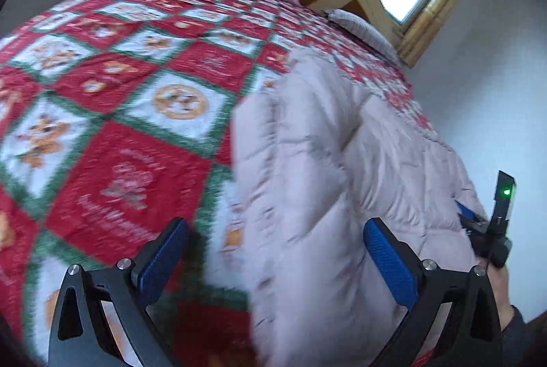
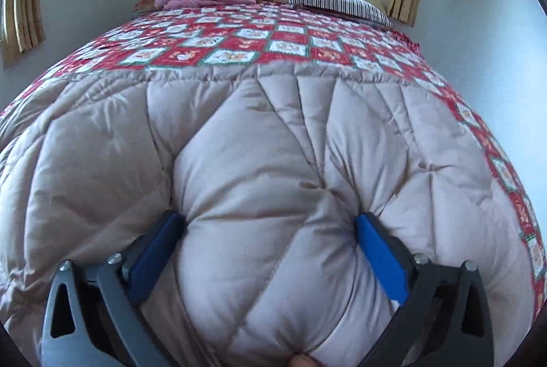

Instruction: Fold large clothes

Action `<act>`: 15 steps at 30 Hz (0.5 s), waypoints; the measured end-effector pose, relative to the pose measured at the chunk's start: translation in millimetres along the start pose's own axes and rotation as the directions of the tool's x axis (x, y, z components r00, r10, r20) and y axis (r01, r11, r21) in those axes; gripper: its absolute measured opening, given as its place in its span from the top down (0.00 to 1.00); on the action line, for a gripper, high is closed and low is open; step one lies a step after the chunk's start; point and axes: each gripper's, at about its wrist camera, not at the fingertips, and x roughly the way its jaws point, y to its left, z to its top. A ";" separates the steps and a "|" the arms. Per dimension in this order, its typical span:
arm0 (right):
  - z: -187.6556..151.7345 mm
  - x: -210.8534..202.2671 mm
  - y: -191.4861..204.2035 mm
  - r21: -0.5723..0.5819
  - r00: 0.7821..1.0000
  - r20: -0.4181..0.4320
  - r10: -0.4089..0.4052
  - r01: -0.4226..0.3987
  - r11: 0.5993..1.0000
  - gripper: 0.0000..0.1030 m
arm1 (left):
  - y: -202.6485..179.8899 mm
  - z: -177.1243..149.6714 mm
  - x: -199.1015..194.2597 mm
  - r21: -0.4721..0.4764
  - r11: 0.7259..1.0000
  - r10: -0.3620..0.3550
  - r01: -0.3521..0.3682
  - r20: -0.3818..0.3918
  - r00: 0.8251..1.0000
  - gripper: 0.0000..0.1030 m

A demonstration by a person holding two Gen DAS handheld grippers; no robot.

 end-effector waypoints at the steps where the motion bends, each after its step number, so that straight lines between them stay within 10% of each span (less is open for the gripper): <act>1: -0.2 1.0 -0.1 0.002 1.000 -0.003 0.002 -0.002 1.000 0.00 | -2.3 0.6 1.9 0.000 1.000 0.000 0.000 -0.001 1.000 0.01; 11: -2.6 -5.4 -2.3 0.024 0.999 0.035 0.030 -0.031 0.999 0.00 | -13.2 -3.4 -0.4 -0.054 0.972 -0.229 0.230 0.020 0.973 0.75; 15: -2.0 -5.2 -2.3 0.028 0.999 0.040 0.035 -0.036 0.999 0.00 | -48.1 6.2 -31.3 0.044 0.963 -0.268 0.265 0.101 0.958 0.80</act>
